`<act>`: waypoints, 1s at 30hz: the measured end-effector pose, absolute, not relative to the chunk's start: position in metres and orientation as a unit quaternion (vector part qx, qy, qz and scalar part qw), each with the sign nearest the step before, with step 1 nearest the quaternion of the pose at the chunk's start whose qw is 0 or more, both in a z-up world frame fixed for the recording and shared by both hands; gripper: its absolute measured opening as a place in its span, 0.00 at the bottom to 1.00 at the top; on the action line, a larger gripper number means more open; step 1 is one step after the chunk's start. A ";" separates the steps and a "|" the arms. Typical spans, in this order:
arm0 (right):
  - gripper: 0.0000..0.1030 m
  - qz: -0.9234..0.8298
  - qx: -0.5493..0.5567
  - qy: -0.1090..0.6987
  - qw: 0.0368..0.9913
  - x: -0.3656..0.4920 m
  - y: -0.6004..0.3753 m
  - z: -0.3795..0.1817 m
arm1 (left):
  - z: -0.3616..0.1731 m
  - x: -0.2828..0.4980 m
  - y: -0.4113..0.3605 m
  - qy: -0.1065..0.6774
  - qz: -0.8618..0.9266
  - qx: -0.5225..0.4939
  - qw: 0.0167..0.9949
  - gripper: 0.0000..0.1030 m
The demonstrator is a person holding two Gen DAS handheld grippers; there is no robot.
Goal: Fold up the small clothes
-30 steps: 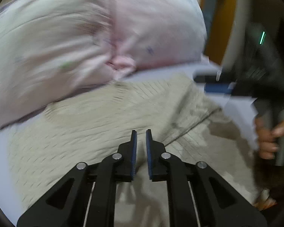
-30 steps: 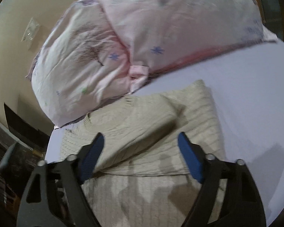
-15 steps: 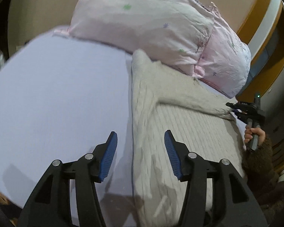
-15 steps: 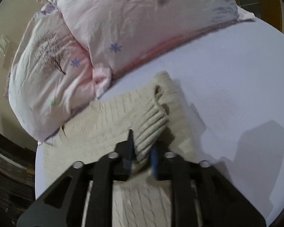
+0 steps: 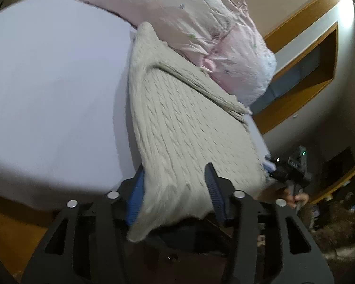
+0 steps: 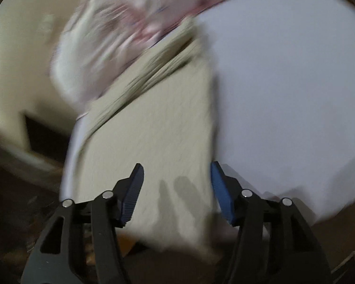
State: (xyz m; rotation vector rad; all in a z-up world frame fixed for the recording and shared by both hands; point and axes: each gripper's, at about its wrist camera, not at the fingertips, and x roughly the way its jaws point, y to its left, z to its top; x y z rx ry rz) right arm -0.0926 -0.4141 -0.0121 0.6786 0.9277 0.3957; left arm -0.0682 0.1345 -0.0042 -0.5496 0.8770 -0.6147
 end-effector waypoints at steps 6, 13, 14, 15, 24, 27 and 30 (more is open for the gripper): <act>0.08 0.259 0.339 0.447 0.786 -0.105 -0.399 -0.030 | -0.027 -0.077 0.117 0.448 -0.315 -0.286 0.786 0.19; 0.07 0.302 0.368 0.315 0.821 -0.065 -0.415 0.039 | 0.047 -0.054 0.121 0.381 -0.342 -0.265 0.817 0.07; 0.07 0.298 0.371 0.300 0.827 -0.053 -0.419 0.046 | 0.067 -0.037 0.122 0.365 -0.338 -0.255 0.829 0.07; 0.07 0.290 0.378 0.283 0.833 -0.037 -0.422 0.054 | 0.081 -0.023 0.123 0.352 -0.330 -0.246 0.841 0.07; 0.07 0.059 0.553 0.311 0.770 0.129 -0.454 -0.013 | 0.059 0.220 0.097 0.381 -0.158 -0.217 0.885 0.07; 0.18 0.042 0.571 0.289 0.767 0.133 -0.457 -0.013 | 0.034 0.246 0.091 0.426 -0.146 -0.220 0.865 0.07; 0.85 0.050 0.556 0.207 0.803 0.117 -0.460 0.004 | 0.039 0.233 0.106 0.410 -0.172 -0.241 0.863 0.25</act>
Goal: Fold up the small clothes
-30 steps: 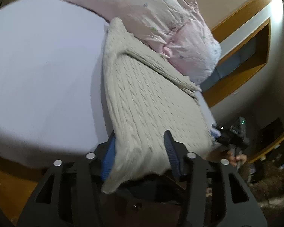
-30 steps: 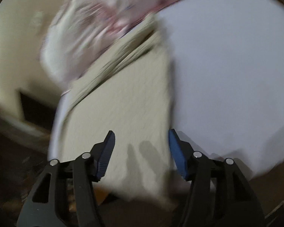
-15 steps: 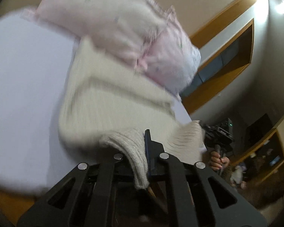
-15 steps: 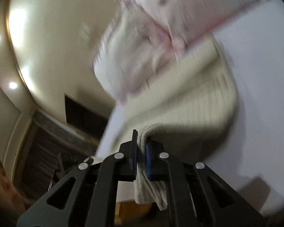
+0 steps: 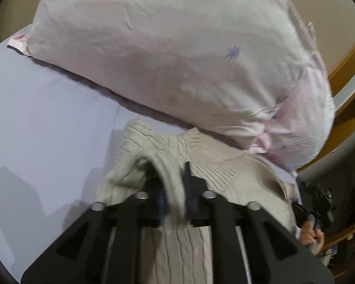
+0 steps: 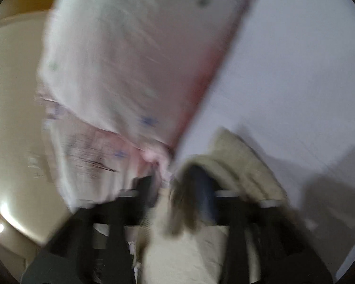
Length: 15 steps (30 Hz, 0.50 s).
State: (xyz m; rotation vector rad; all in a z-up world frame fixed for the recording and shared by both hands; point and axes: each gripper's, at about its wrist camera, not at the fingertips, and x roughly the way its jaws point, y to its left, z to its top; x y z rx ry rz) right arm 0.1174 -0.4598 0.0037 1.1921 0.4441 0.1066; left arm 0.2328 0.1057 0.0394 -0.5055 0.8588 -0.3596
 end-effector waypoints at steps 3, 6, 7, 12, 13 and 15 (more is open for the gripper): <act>0.94 0.022 0.511 0.159 0.844 0.095 -0.464 0.016 | 0.058 0.205 0.125 0.371 -0.177 -0.252 0.876 0.77; 0.94 0.034 0.504 0.164 0.847 0.093 -0.464 0.016 | 0.059 0.190 0.135 0.376 -0.171 -0.236 0.879 0.80; 0.94 0.037 0.500 0.169 0.849 0.092 -0.464 0.013 | 0.056 0.189 0.134 0.387 -0.170 -0.233 0.876 0.80; 0.94 0.056 0.498 0.199 0.842 0.112 -0.452 0.008 | 0.020 0.187 0.135 0.445 -0.183 -0.263 0.836 0.72; 0.94 0.060 0.498 0.204 0.841 0.112 -0.450 0.006 | 0.013 0.186 0.133 0.452 -0.189 -0.273 0.828 0.66; 0.94 0.068 0.499 0.210 0.838 0.111 -0.449 0.003 | 0.005 0.178 0.131 0.448 -0.186 -0.296 0.823 0.60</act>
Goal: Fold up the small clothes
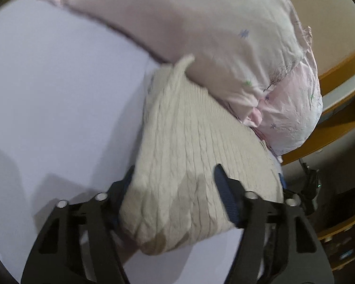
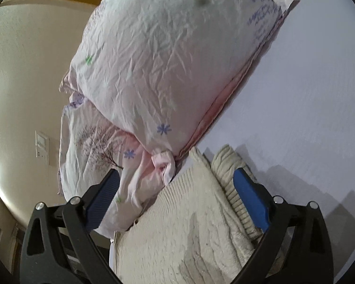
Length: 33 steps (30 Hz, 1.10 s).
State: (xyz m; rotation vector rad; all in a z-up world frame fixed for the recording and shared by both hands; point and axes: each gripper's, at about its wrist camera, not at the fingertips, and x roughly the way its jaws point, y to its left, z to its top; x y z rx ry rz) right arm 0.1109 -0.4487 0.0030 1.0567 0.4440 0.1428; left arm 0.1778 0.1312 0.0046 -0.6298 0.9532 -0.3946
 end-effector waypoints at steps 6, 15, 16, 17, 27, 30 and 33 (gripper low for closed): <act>0.94 0.100 0.515 0.217 0.823 0.113 -0.451 -0.001 | -0.007 0.170 0.137 0.444 -0.183 -0.385 0.788 0.16; 0.94 0.087 0.438 0.177 0.877 0.066 -0.465 0.049 | 0.111 0.179 -0.046 0.352 -0.424 -0.298 0.779 0.15; 0.94 0.072 0.410 0.183 0.890 0.058 -0.469 0.058 | 0.110 0.180 -0.077 0.359 -0.446 -0.285 0.769 0.15; 0.94 0.063 0.398 0.189 0.895 0.054 -0.471 0.061 | 0.103 0.182 -0.121 0.375 -0.467 -0.258 0.758 0.15; 0.97 0.099 0.372 0.375 0.843 0.104 -0.489 0.031 | 0.085 0.157 -0.183 0.398 -0.513 -0.198 0.734 0.39; 0.97 0.122 0.387 0.422 0.811 0.126 -0.484 0.011 | 0.089 0.169 -0.120 0.375 -0.393 -0.209 0.813 0.71; 0.97 0.115 0.381 0.445 0.802 0.140 -0.479 0.001 | 0.061 0.187 -0.096 0.431 -0.332 -0.237 0.805 0.71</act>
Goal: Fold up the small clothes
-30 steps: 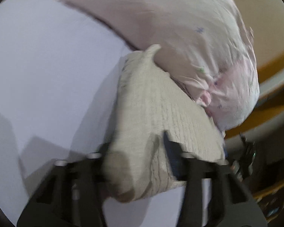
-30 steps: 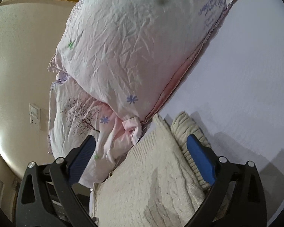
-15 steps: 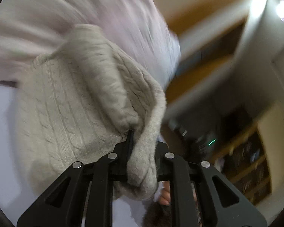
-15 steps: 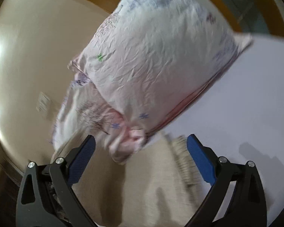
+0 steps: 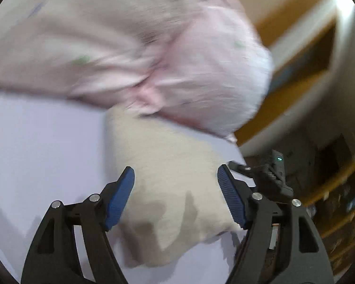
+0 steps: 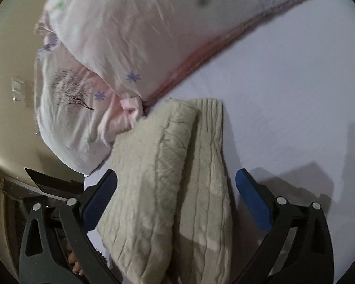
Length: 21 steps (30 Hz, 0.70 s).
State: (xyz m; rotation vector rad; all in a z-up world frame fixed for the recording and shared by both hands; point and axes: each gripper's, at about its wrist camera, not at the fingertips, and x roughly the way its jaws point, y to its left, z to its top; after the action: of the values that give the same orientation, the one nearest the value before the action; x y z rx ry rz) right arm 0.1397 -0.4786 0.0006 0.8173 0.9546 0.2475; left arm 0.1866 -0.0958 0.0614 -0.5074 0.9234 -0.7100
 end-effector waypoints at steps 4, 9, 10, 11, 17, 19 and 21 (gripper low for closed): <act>0.96 0.131 0.350 0.460 0.805 0.141 -0.465 0.000 | 0.035 0.190 -0.105 0.480 -0.307 -0.215 0.793 0.71; 0.73 0.144 0.316 0.462 0.816 0.141 -0.447 -0.002 | 0.019 0.192 -0.127 0.496 -0.316 -0.192 0.786 0.76; 0.64 0.142 0.304 0.456 0.824 0.139 -0.444 0.000 | 0.016 0.195 -0.128 0.498 -0.315 -0.192 0.785 0.77; 0.59 0.148 0.302 0.452 0.826 0.137 -0.441 0.001 | 0.011 0.198 -0.130 0.503 -0.316 -0.198 0.780 0.77; 0.34 0.185 0.309 0.398 0.844 0.129 -0.425 0.031 | 0.007 0.201 -0.114 0.500 -0.342 -0.228 0.762 0.42; 0.33 0.215 0.297 0.383 0.848 0.132 -0.405 0.047 | 0.019 0.197 -0.099 0.482 -0.356 -0.231 0.767 0.40; 0.32 0.236 0.281 0.376 0.851 0.139 -0.384 0.053 | 0.040 0.184 -0.071 0.438 -0.351 -0.199 0.803 0.40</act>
State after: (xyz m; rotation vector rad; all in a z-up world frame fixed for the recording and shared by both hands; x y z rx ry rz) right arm 0.1391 -0.3841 0.0532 0.5910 0.7919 0.4976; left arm 0.1838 -0.0715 0.0403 -0.4254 0.9385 -0.7530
